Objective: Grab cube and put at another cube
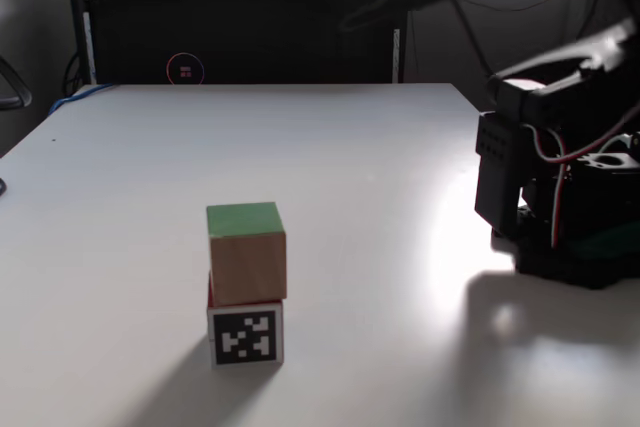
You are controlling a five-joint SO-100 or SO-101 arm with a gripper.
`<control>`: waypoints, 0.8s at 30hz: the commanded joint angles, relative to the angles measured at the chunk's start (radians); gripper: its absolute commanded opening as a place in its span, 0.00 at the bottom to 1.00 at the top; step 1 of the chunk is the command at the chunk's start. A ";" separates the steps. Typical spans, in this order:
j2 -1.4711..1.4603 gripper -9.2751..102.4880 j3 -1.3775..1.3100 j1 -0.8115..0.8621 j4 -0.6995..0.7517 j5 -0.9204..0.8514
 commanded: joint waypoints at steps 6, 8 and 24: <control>0.127 0.09 0.468 0.109 -0.201 -0.041; 0.187 0.08 0.549 0.109 -0.198 -0.075; 0.330 0.08 0.769 0.184 -0.035 -0.183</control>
